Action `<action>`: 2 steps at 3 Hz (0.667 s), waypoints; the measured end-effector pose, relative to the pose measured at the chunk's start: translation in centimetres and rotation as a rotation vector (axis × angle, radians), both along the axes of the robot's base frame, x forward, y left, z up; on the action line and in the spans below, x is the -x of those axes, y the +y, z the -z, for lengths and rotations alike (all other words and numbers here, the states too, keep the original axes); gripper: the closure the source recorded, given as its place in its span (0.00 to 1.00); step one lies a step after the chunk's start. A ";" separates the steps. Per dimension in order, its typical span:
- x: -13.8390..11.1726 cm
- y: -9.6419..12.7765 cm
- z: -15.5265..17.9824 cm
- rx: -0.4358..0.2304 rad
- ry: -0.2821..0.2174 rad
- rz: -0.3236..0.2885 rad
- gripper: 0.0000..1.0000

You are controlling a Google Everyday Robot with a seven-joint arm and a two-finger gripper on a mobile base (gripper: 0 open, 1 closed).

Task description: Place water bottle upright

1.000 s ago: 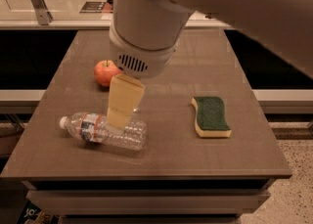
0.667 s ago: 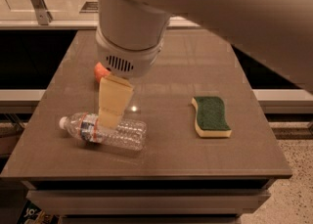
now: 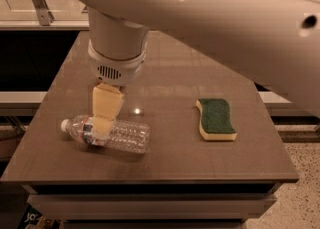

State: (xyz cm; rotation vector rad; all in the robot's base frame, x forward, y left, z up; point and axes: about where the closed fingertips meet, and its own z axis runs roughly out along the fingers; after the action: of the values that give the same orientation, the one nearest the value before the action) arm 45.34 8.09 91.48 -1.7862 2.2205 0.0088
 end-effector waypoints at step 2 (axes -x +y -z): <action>0.4 0.9 3.3 0.025 0.058 0.000 0.00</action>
Offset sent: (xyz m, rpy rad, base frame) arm -0.0093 0.0125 -0.0566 -0.0515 0.0969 -0.0092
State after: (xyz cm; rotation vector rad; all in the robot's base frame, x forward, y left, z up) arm 44.94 8.95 88.17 -1.8210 2.2705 0.0331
